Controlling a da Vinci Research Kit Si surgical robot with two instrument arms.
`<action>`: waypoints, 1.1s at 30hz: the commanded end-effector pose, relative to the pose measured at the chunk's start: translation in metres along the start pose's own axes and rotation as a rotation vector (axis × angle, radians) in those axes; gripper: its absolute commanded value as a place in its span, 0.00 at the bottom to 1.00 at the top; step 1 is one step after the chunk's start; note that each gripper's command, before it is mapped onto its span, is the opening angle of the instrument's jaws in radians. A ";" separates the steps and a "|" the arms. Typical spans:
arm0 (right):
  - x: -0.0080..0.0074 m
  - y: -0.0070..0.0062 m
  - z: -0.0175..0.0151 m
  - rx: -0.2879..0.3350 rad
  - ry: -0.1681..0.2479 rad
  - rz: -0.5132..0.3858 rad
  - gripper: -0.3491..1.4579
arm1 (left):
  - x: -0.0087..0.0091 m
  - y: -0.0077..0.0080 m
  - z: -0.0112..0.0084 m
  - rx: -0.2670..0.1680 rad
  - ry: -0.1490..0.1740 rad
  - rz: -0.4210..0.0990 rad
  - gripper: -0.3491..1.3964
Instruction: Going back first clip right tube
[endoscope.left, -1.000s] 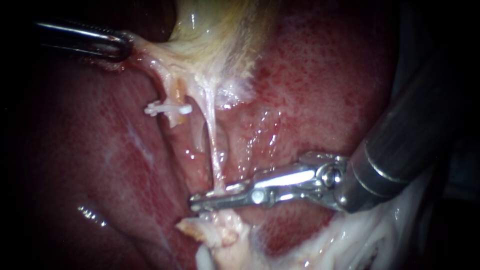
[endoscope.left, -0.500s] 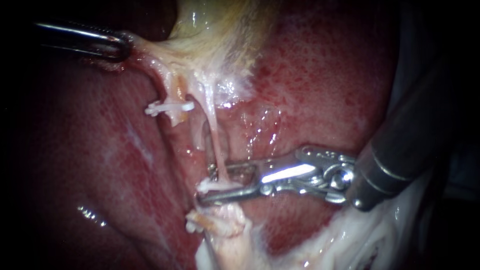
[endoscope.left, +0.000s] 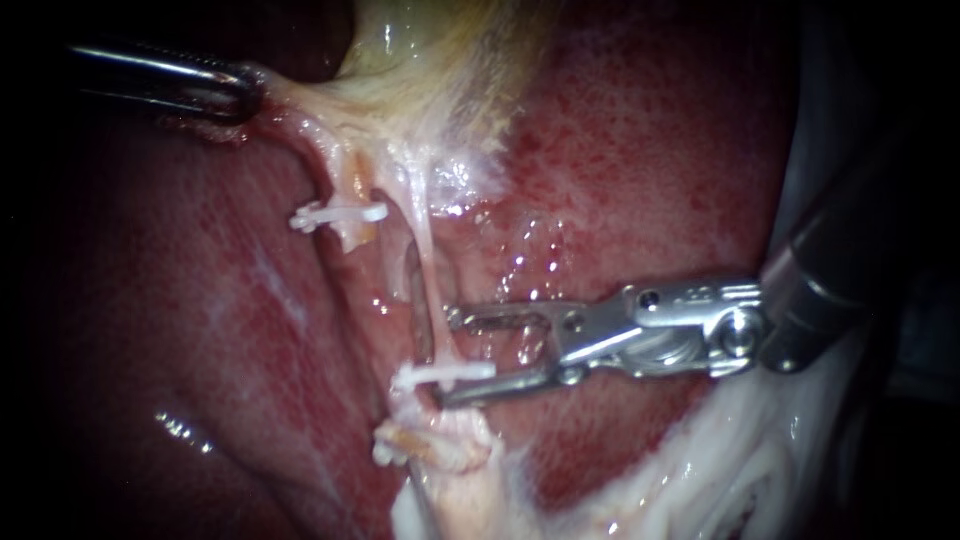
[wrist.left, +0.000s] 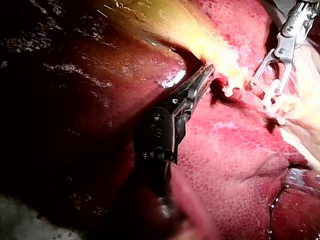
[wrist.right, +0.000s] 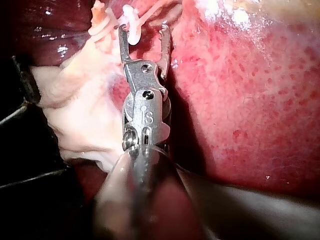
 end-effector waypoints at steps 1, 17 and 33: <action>0.0002 0.0000 -0.0007 0.000 -0.014 -0.024 0.47 | 0.0001 0.0000 0.0000 -0.001 0.000 0.000 0.00; 0.0020 -0.0009 -0.0104 -0.048 -0.058 -0.178 0.47 | 0.0000 -0.0002 0.0002 0.003 0.001 0.000 0.00; 0.0022 -0.0015 -0.0115 -0.041 -0.058 -0.189 0.47 | -0.0040 -0.0016 0.0069 -0.010 -0.022 0.018 0.00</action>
